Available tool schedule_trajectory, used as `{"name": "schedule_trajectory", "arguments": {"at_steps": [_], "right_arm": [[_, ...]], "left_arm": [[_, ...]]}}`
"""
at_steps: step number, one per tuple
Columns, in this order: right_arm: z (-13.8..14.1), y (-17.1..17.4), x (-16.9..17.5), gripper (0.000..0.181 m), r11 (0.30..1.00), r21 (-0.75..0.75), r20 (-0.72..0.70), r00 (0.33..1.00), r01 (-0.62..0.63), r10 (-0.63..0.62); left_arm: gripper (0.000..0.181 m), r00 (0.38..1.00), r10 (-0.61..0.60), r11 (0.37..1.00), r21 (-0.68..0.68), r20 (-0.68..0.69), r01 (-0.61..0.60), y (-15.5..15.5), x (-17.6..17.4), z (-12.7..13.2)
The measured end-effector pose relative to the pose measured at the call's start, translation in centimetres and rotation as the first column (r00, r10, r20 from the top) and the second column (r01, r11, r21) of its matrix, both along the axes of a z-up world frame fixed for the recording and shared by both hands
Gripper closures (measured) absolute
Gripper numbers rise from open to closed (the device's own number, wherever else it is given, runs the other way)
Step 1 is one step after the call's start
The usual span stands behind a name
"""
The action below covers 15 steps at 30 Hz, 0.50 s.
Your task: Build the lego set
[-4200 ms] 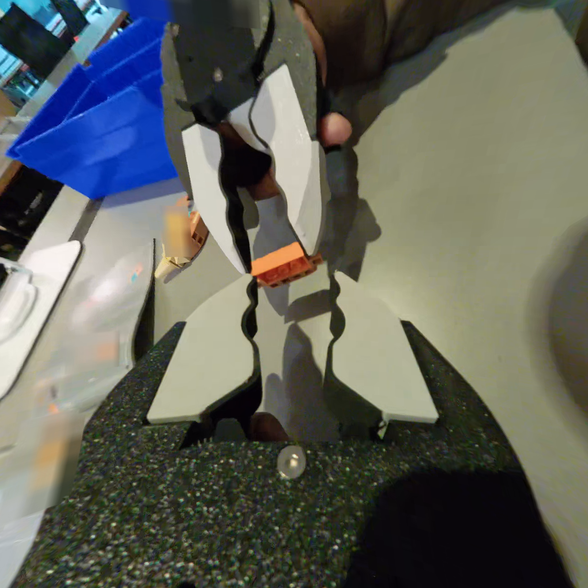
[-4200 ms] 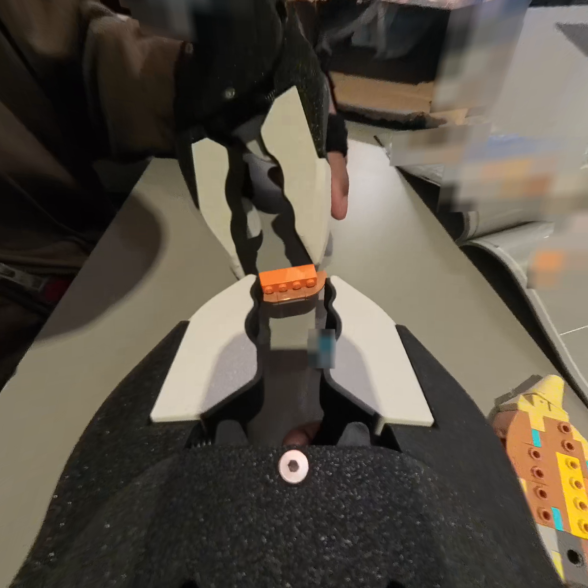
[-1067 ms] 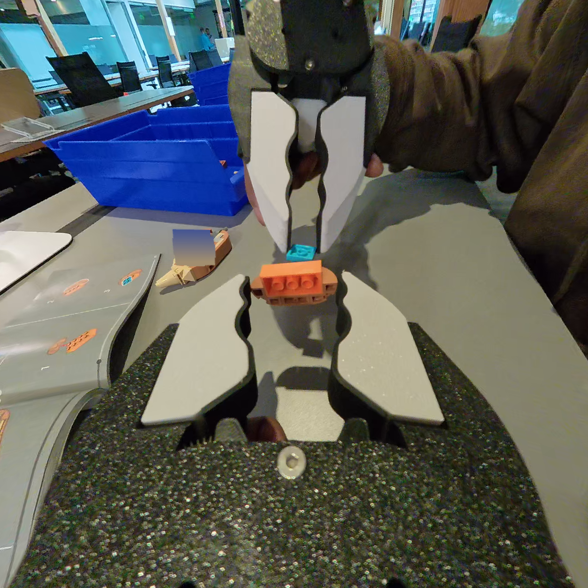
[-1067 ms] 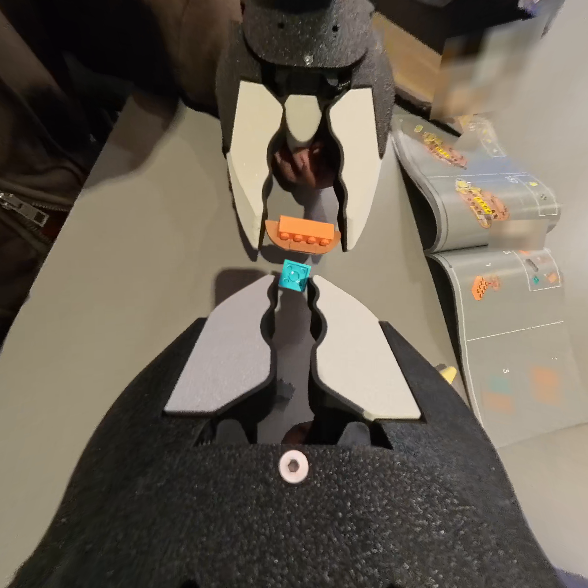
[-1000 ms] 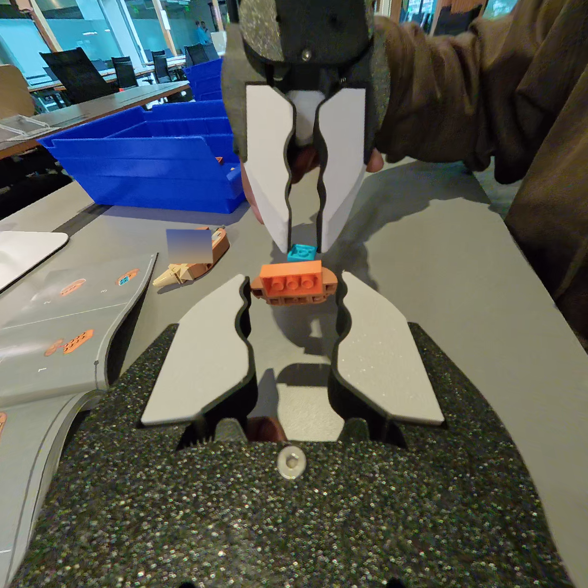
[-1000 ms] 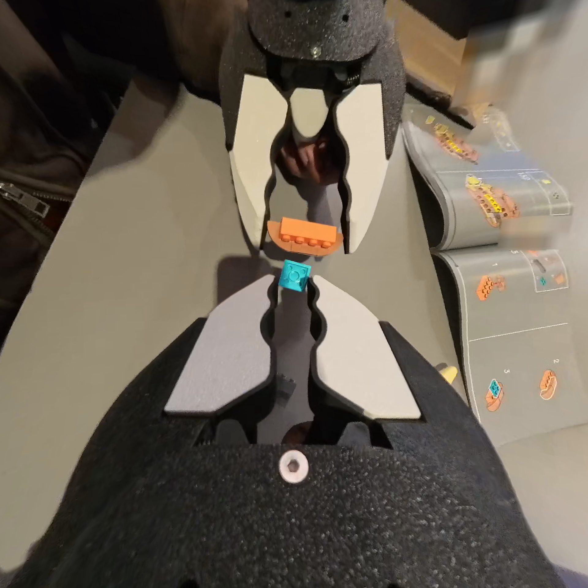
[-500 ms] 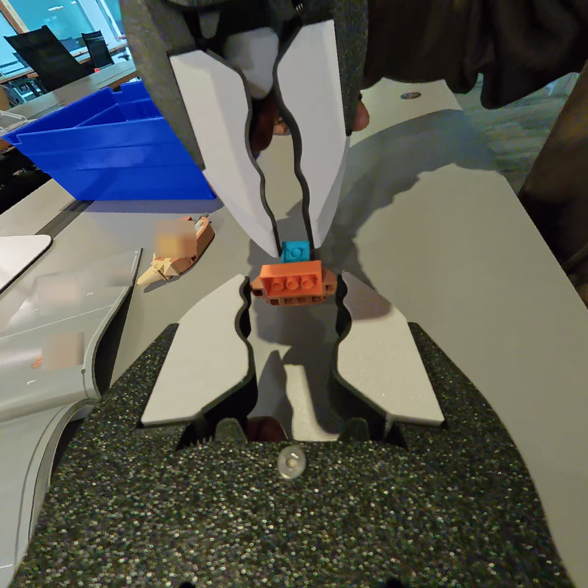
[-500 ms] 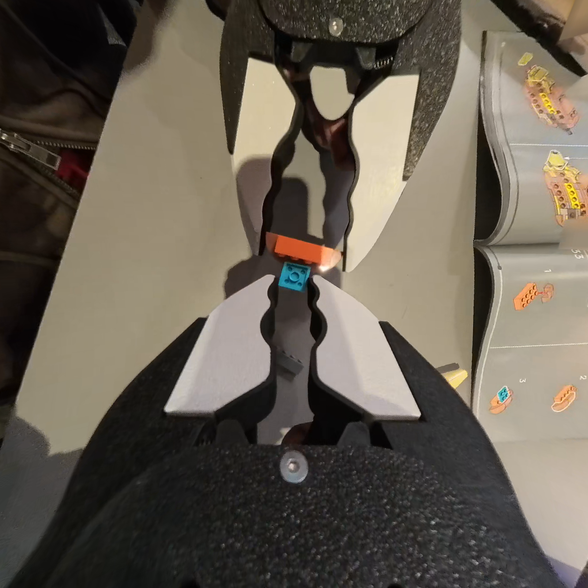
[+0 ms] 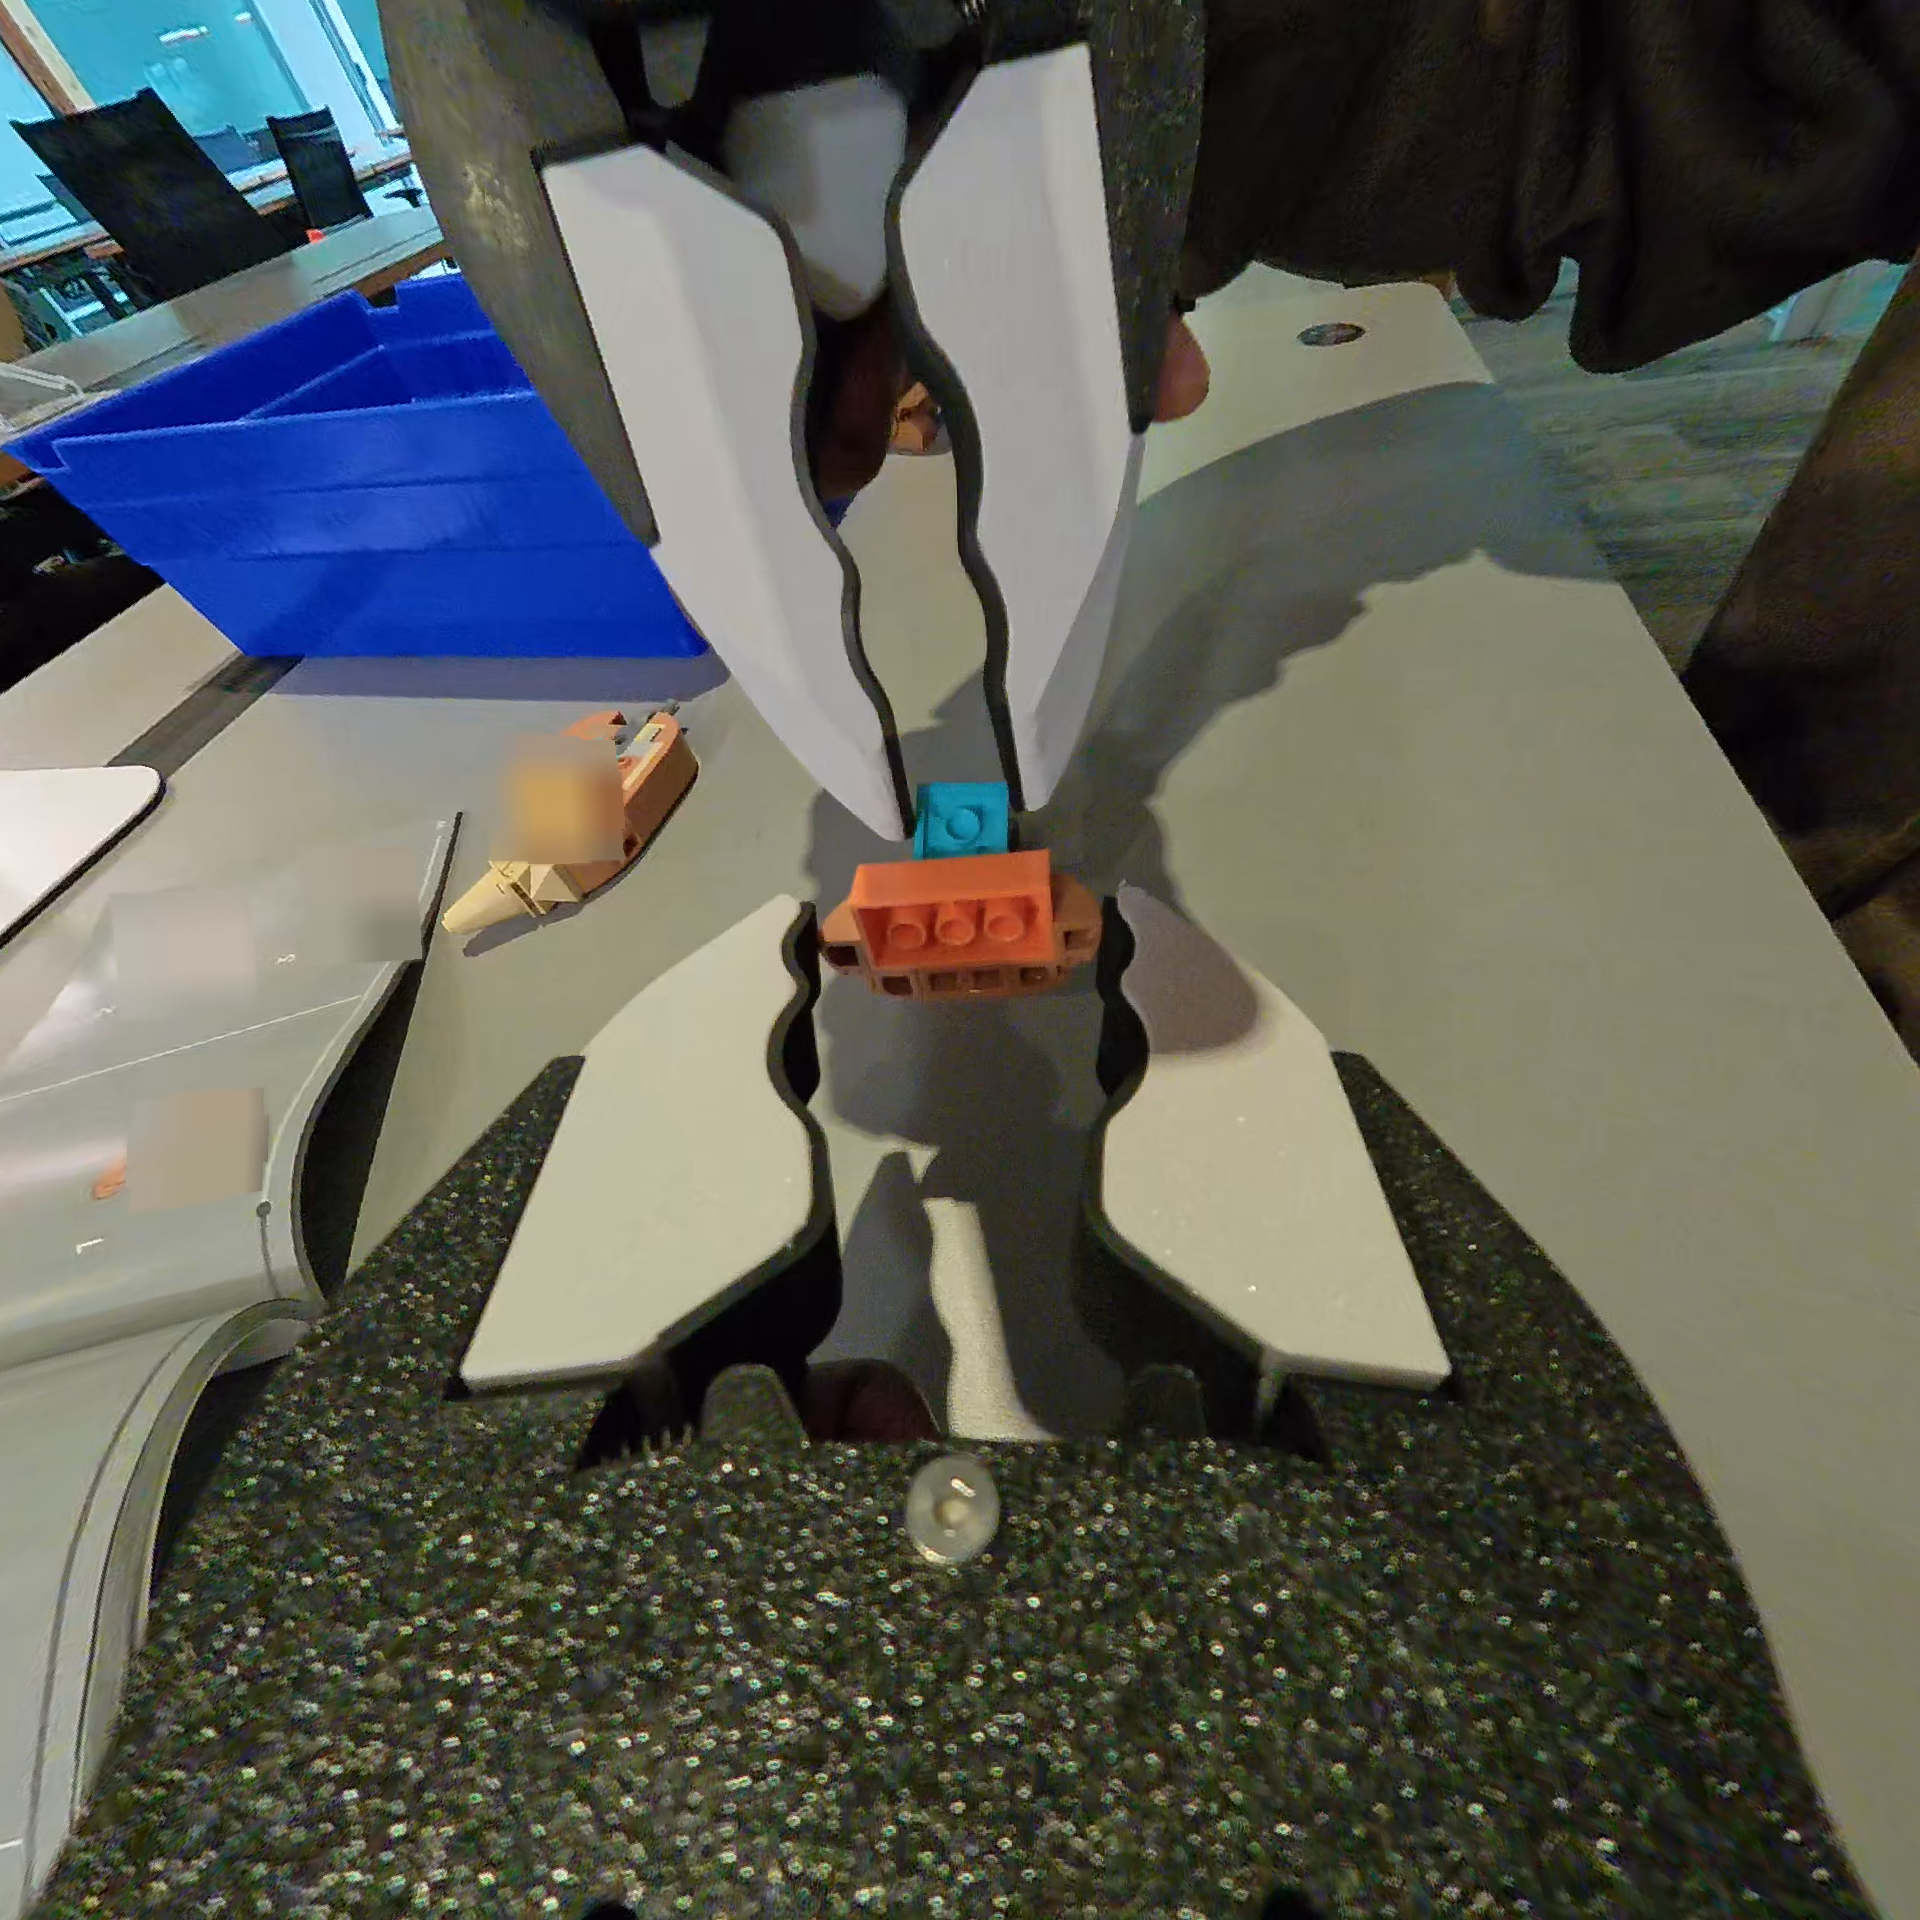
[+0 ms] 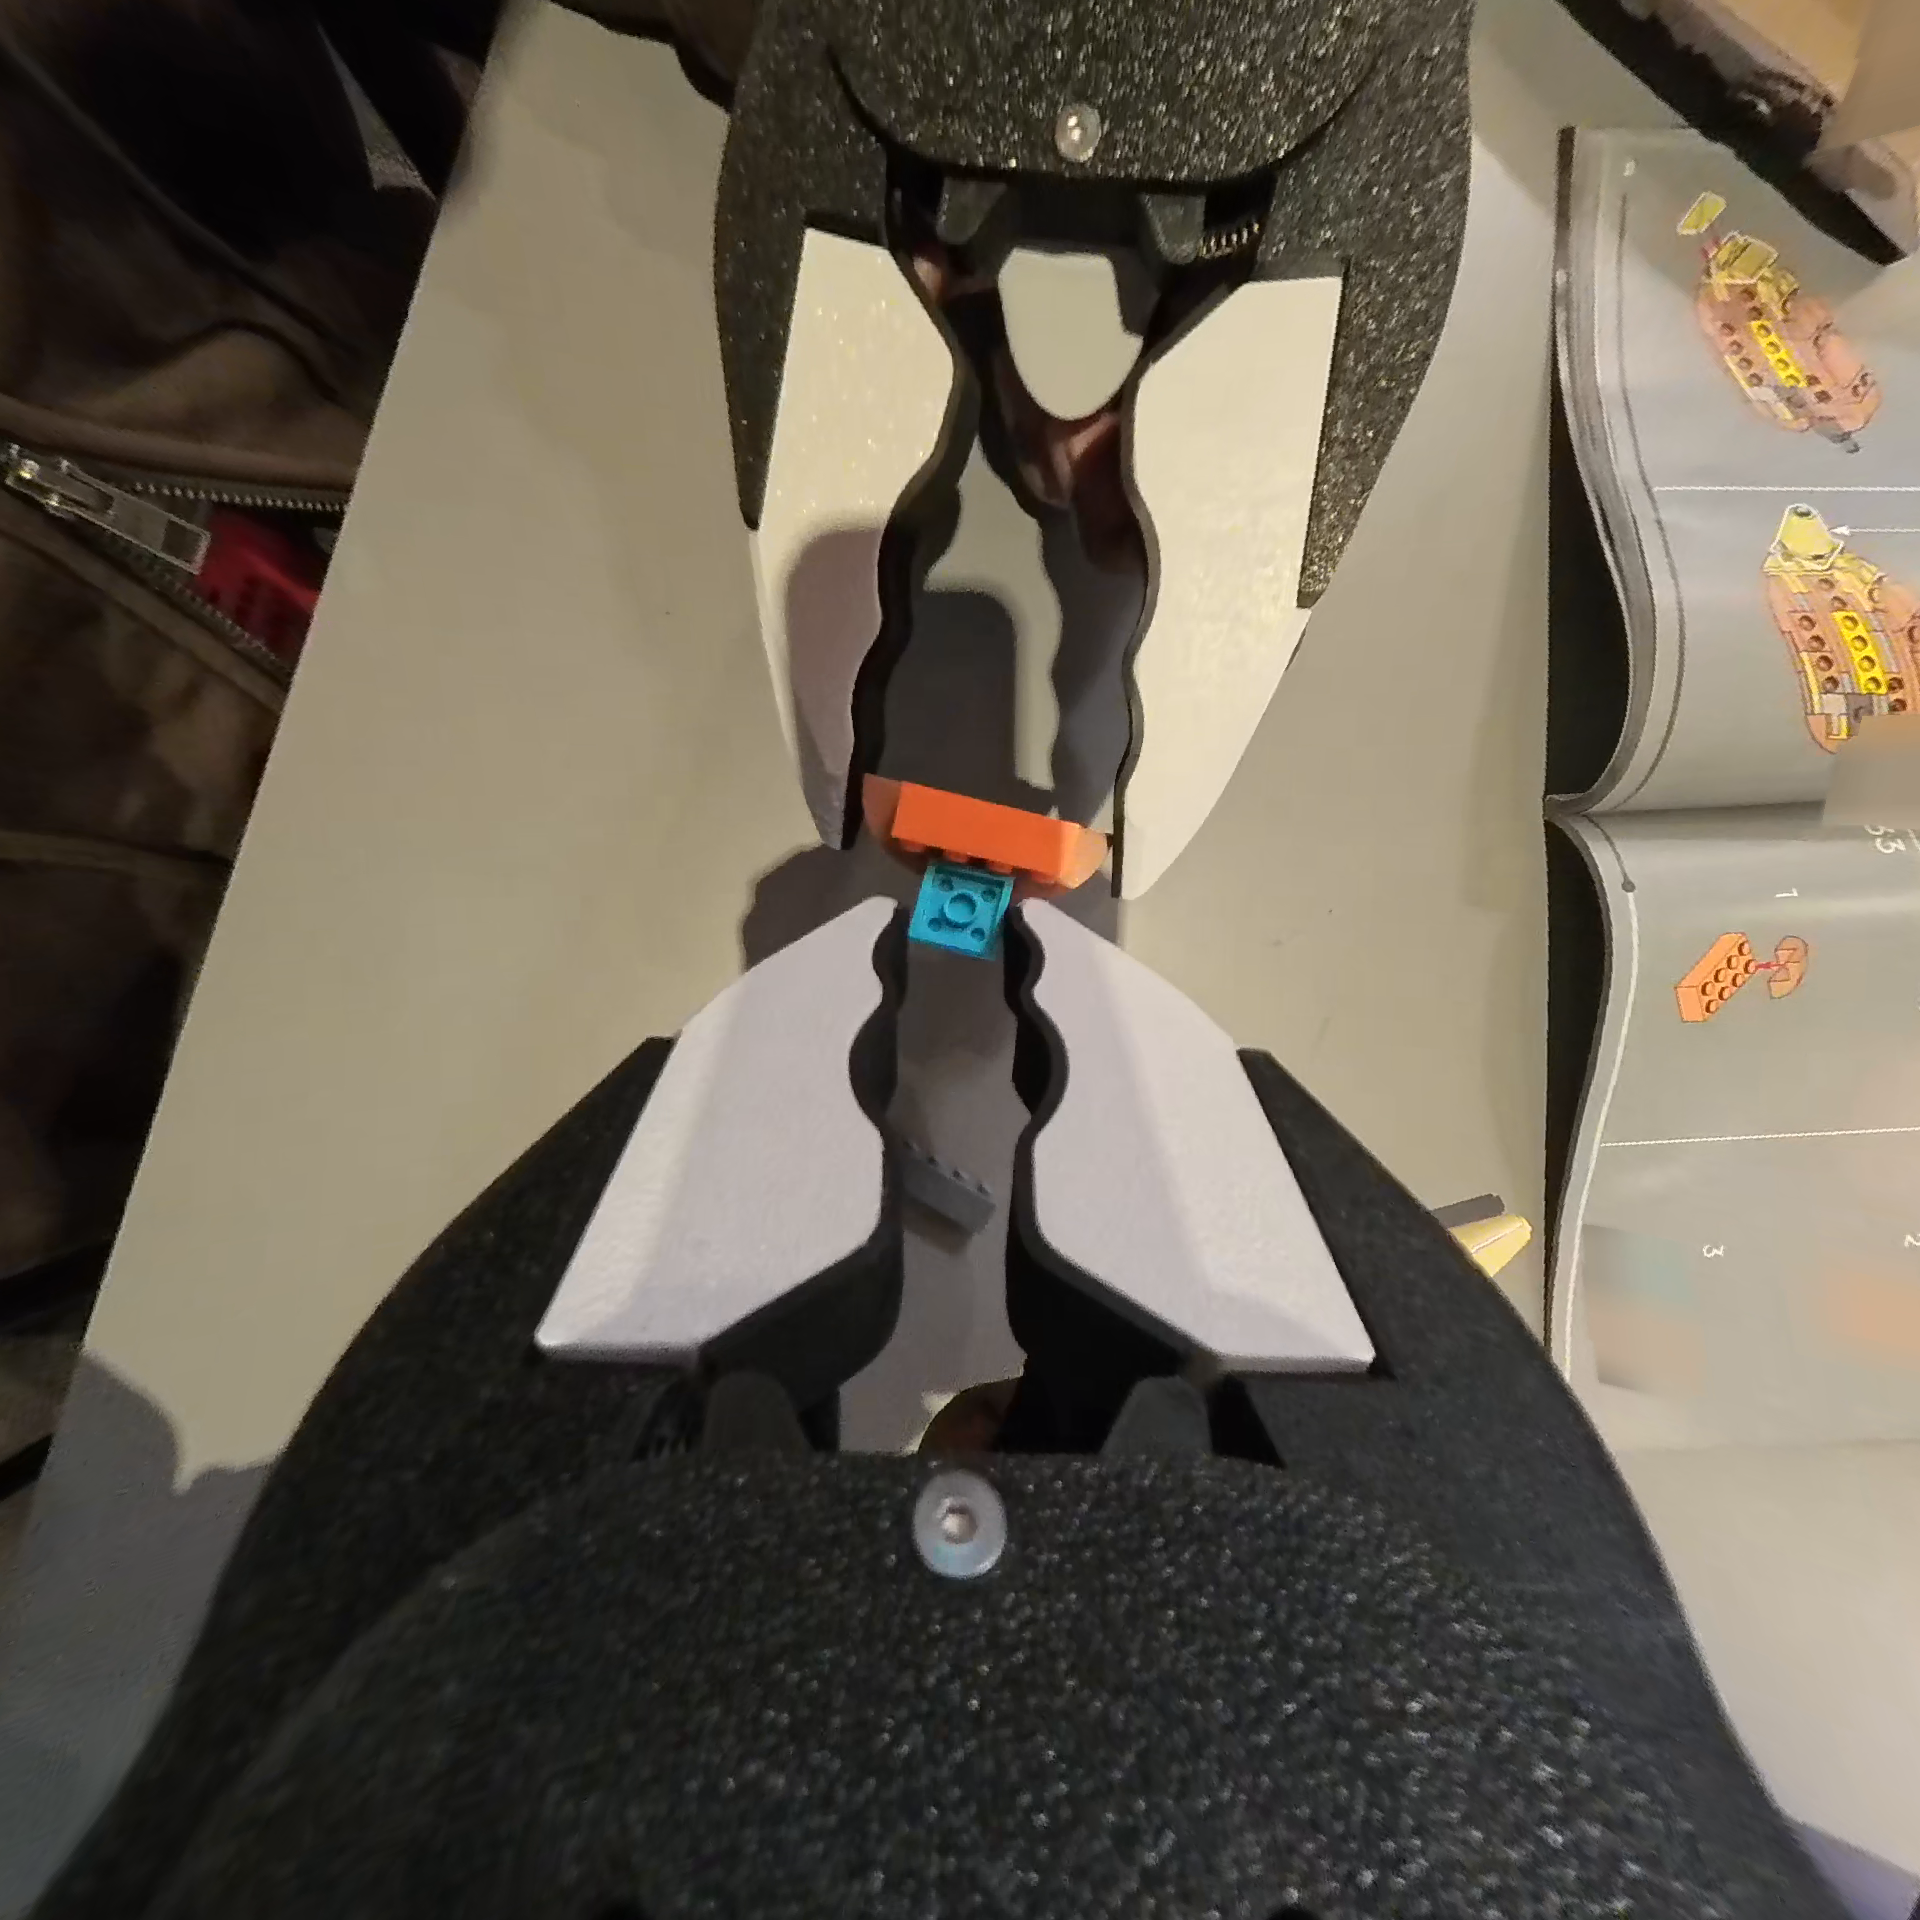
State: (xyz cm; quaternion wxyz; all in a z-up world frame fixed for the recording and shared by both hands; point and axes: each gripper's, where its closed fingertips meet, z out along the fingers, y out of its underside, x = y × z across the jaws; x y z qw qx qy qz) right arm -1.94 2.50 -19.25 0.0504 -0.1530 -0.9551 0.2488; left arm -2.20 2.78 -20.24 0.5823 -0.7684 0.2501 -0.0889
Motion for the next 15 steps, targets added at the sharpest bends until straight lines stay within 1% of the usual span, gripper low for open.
{"name": "schedule_trajectory", "arguments": {"at_steps": [11,15], "right_arm": [[0.59,-0.4,-0.51,0.164,0.997,-0.08,-0.038,0.999,0.021,-0.024],[0.83,-0.63,-0.79,0.168,0.992,-0.126,-0.054,0.998,0.029,-0.036]], "left_arm": [[0.129,1.0,0.004,1.0,0.01,0.03,-0.005,-0.03,-0.21,0.38],[0.129,0.998,-0.013,0.999,0.031,0.059,0.011,-0.14,0.02,0.85]]}}
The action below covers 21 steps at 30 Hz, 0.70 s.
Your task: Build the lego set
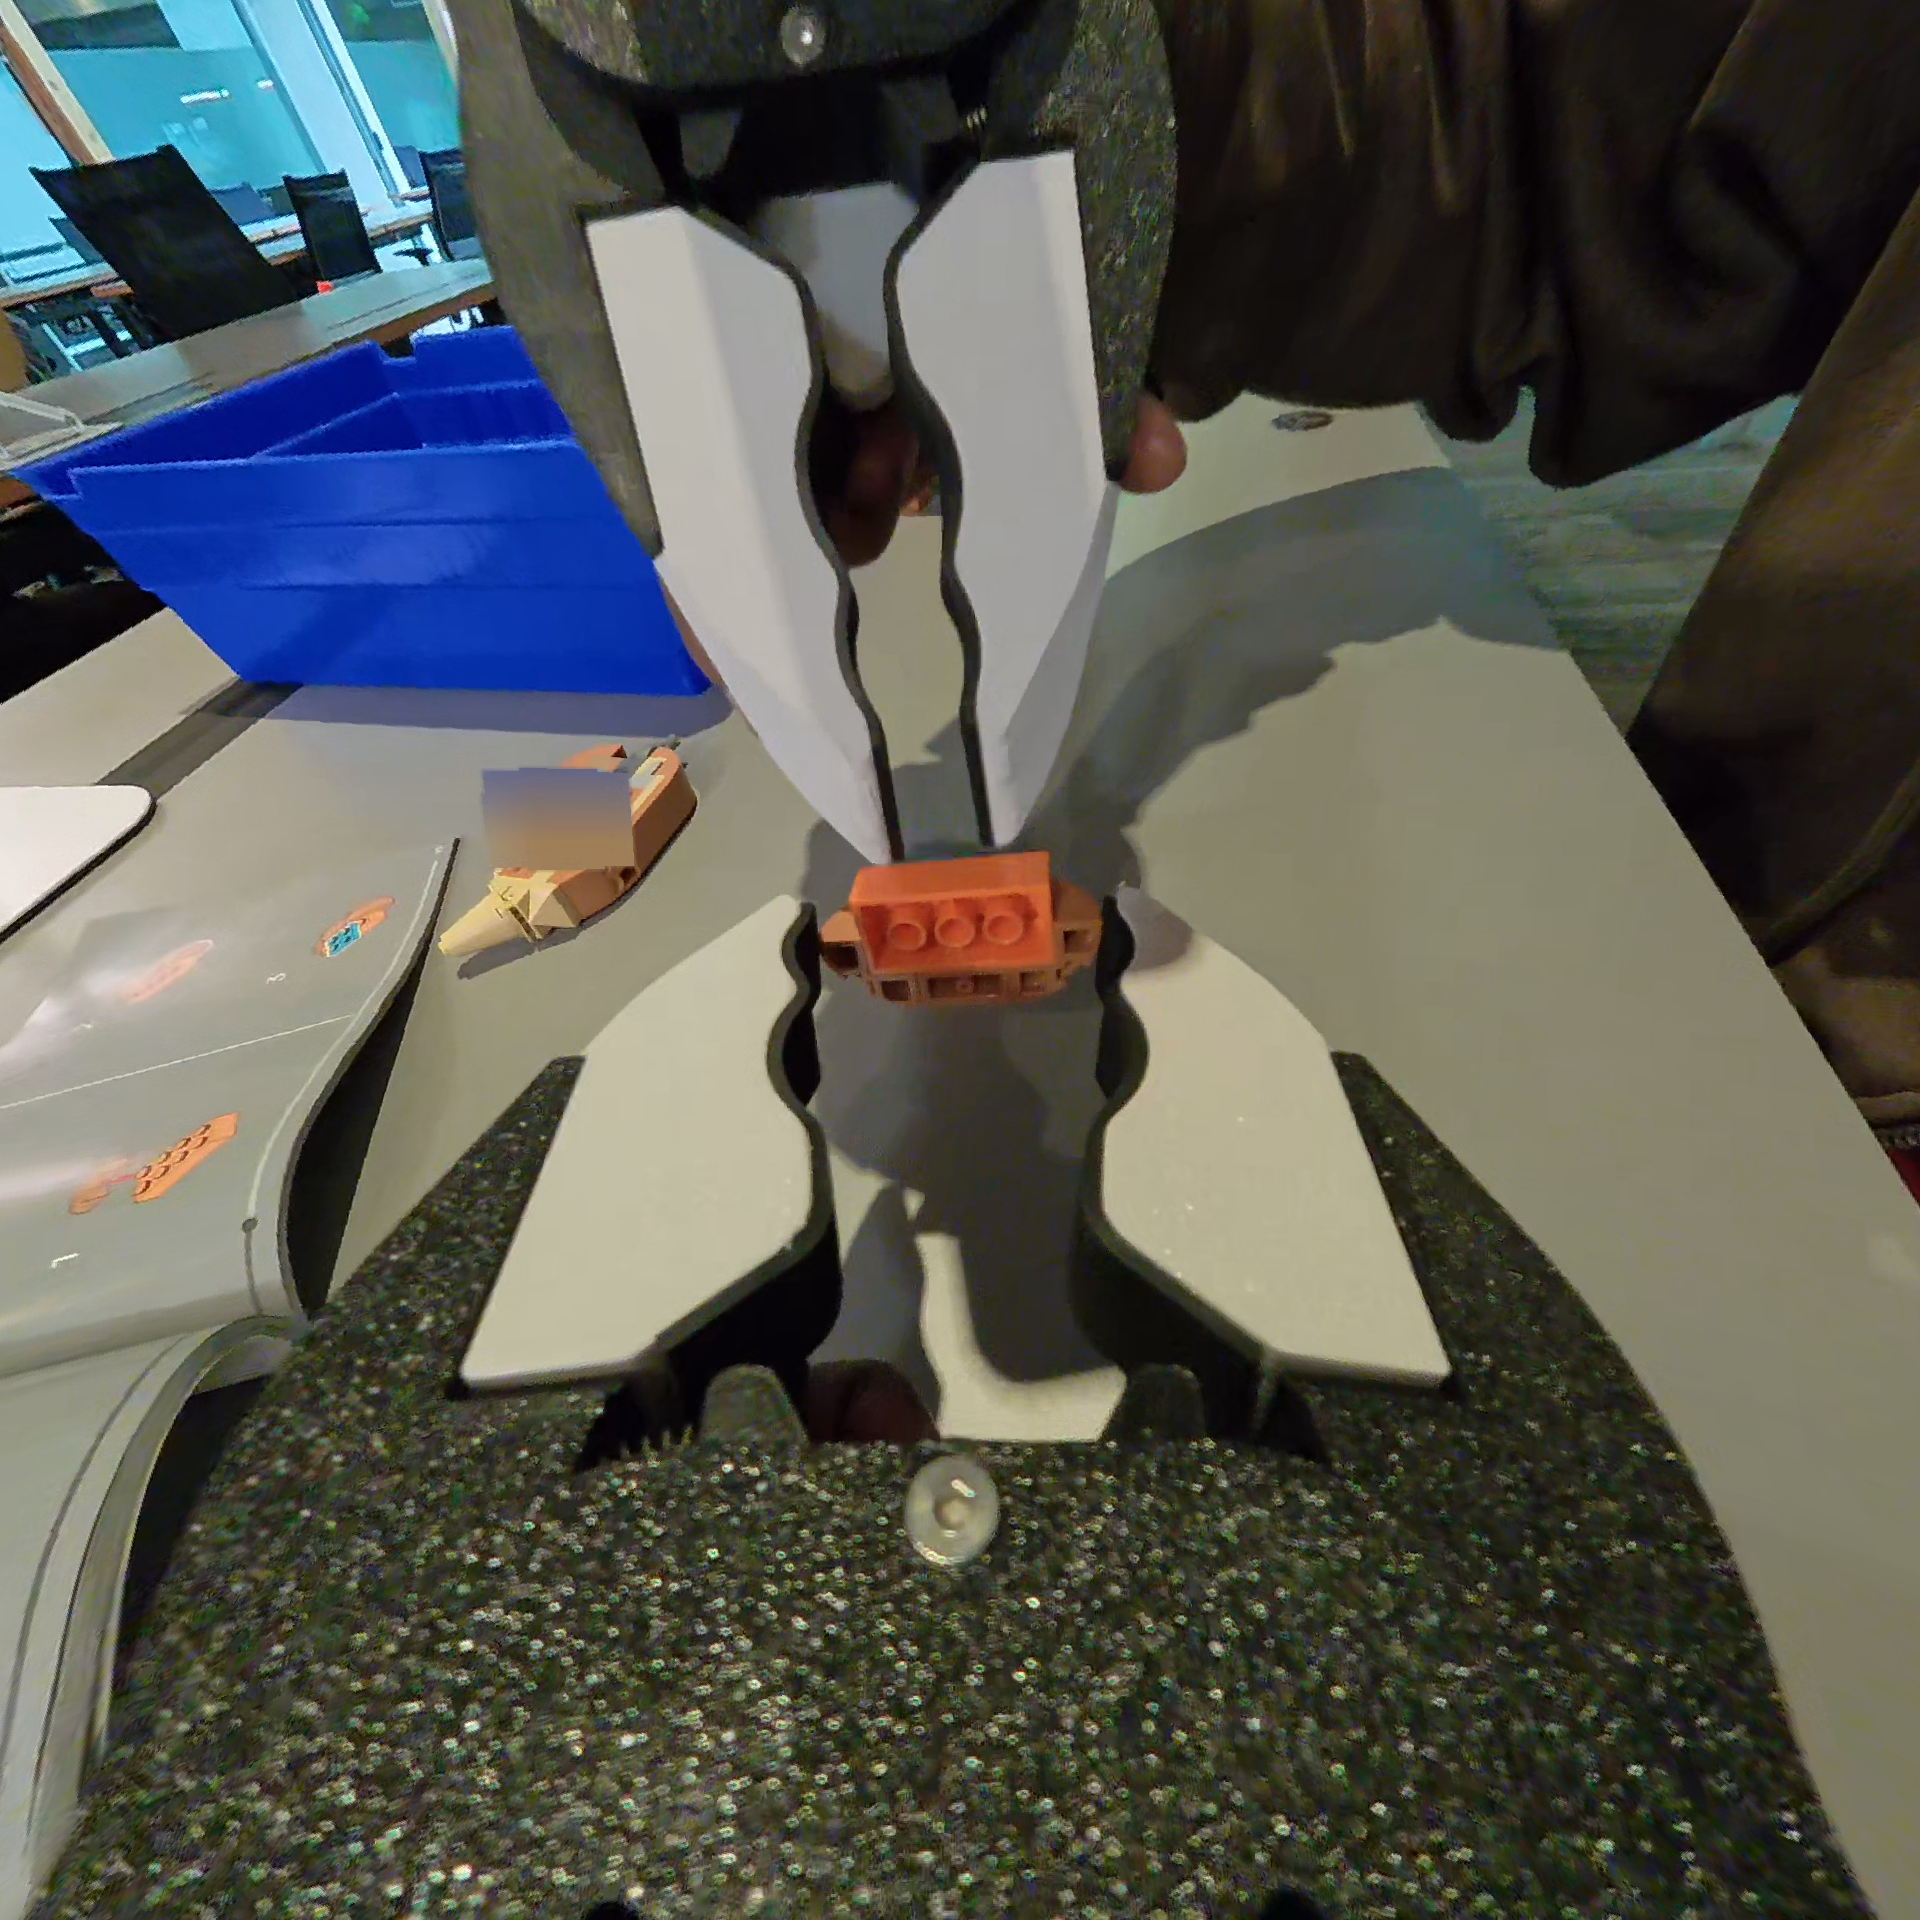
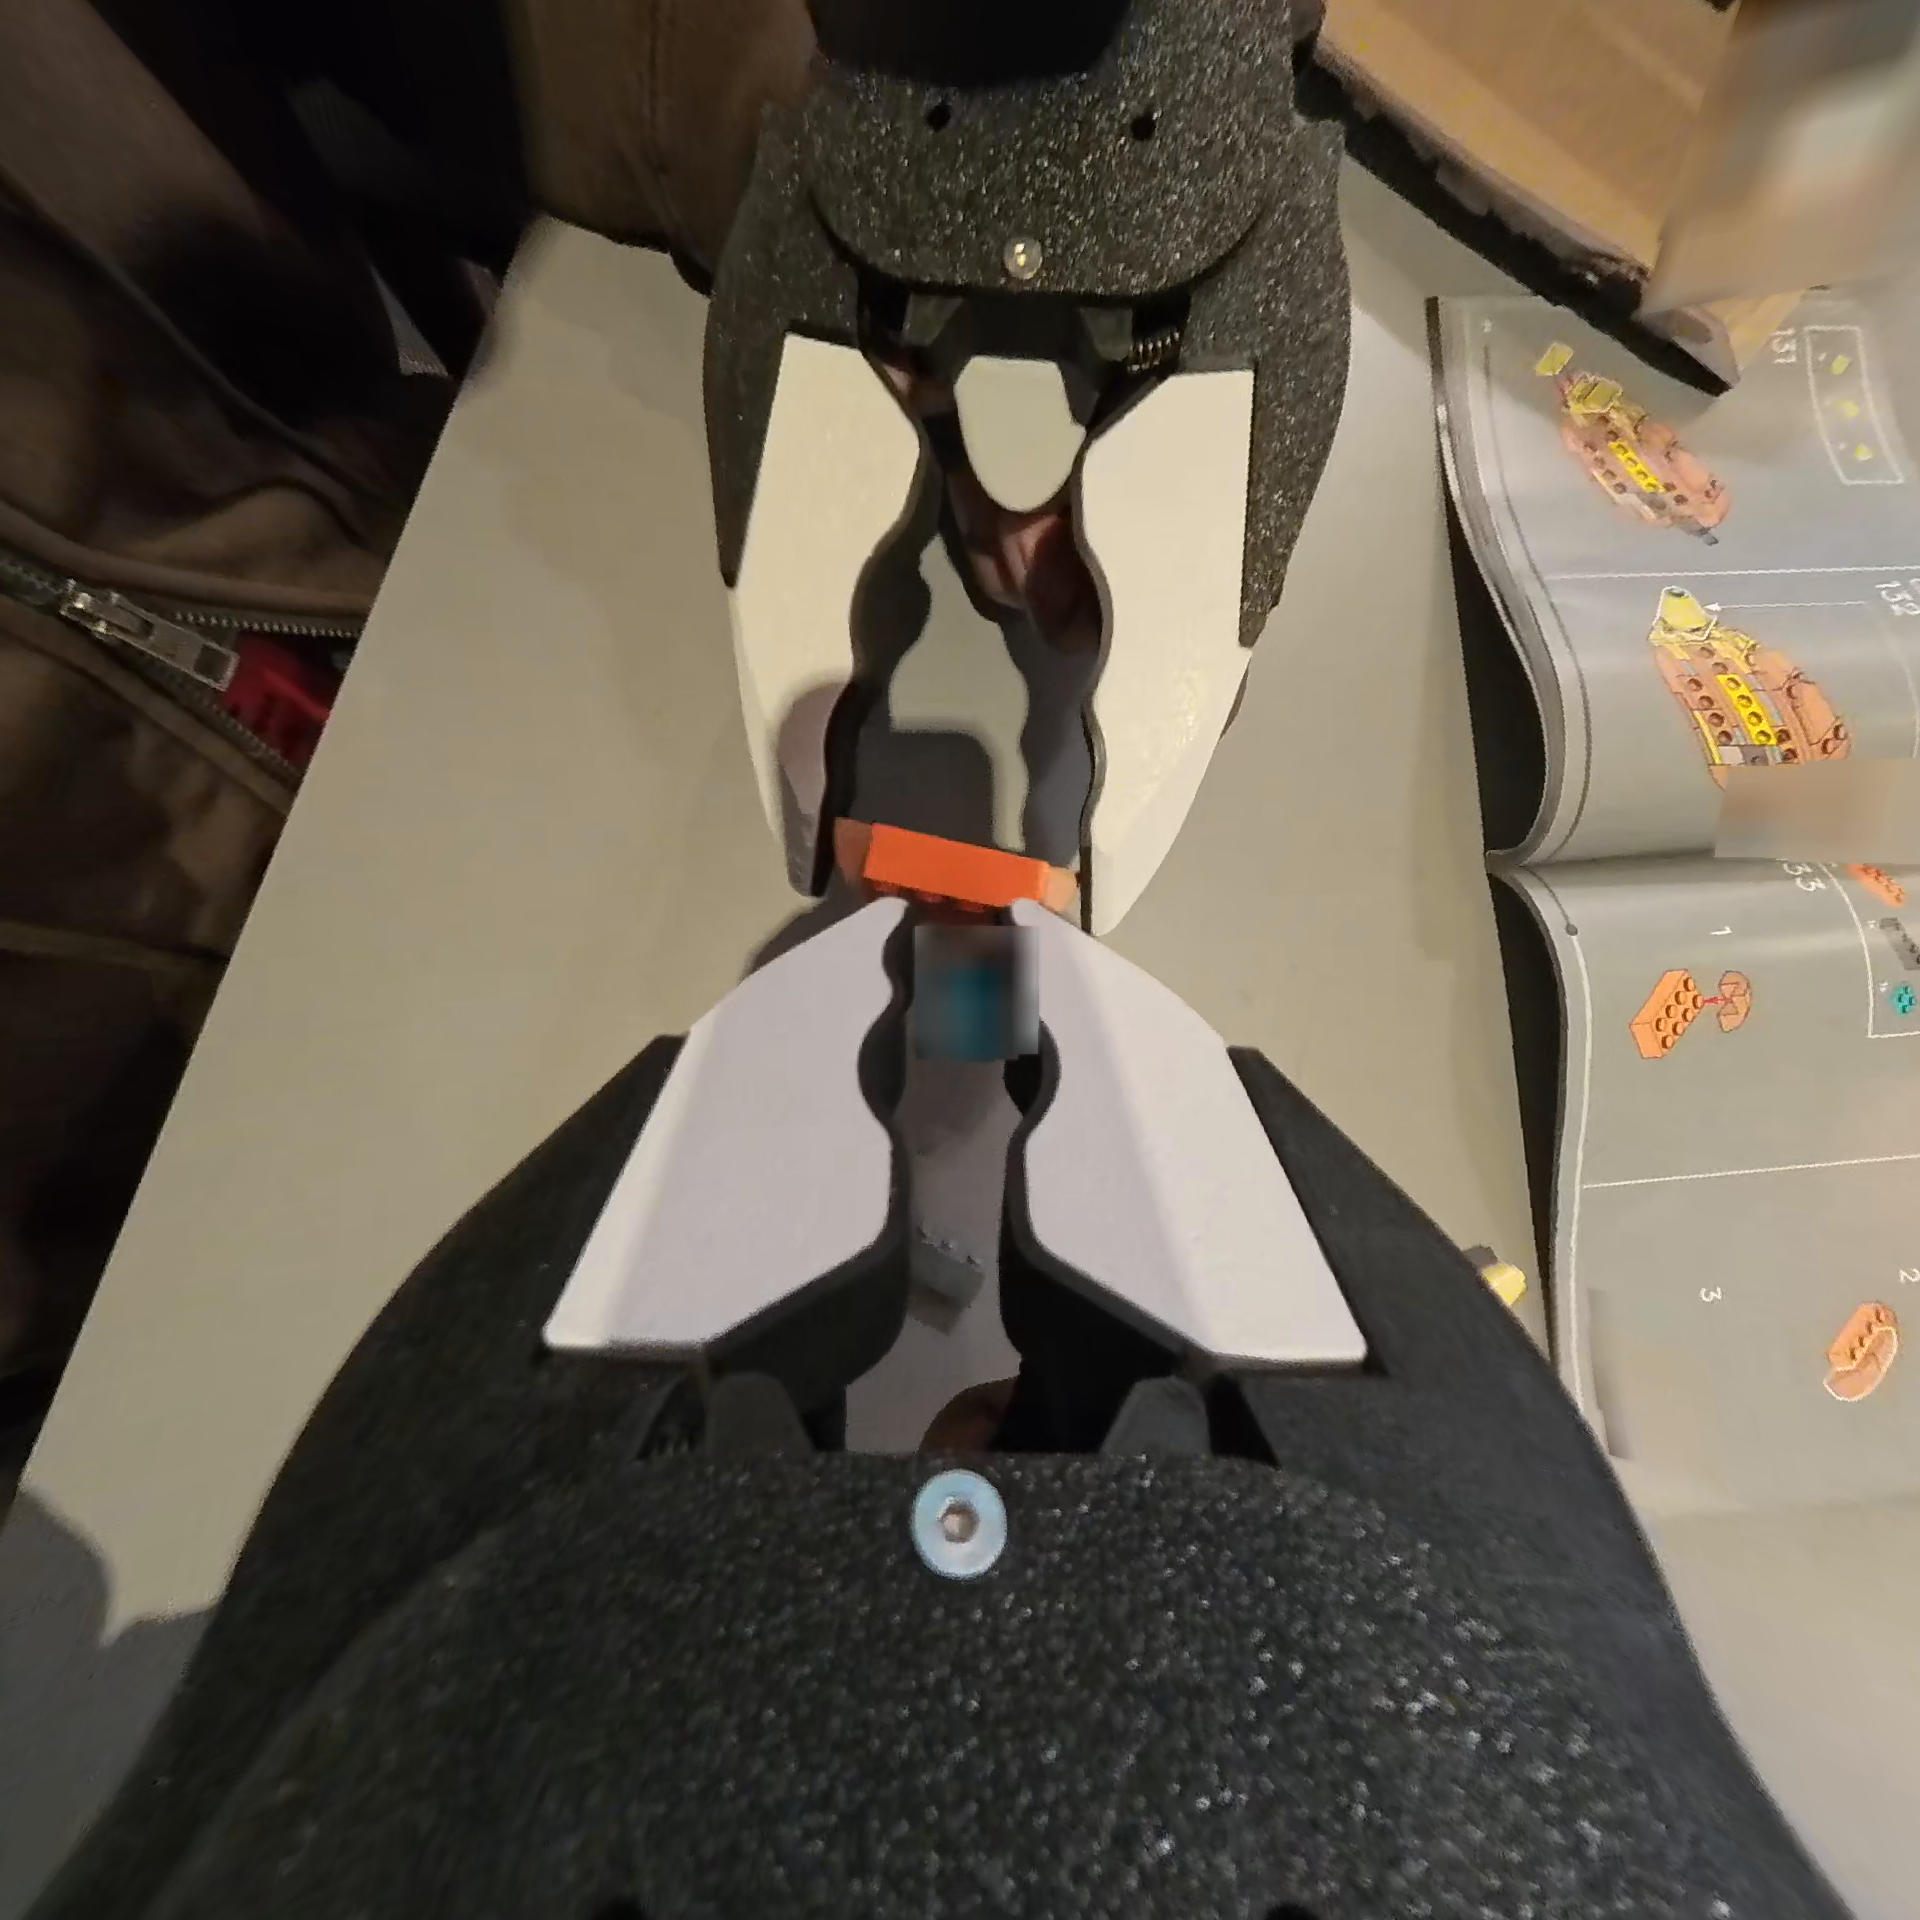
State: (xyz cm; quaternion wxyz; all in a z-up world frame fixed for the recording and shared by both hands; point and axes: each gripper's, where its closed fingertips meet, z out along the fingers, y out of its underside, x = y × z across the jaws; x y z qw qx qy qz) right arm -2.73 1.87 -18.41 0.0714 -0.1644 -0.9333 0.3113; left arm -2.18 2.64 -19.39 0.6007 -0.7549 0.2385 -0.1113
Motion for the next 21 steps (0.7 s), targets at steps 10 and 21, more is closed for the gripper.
{"name": "schedule_trajectory", "arguments": {"at_steps": [10,21], "right_arm": [[-2.0,4.7,0.0,0.161,0.986,0.027,-0.038,0.986,0.163,-0.162],[-6.4,5.3,1.0,0.153,0.968,0.114,0.002,0.974,0.224,-0.226]], "left_arm": [[0.129,0.998,0.061,0.998,-0.014,-0.001,-0.061,0.0,-1.4,-0.2],[0.129,0.997,0.076,0.997,-0.015,-0.002,-0.076,0.0,-1.7,-0.2]]}}
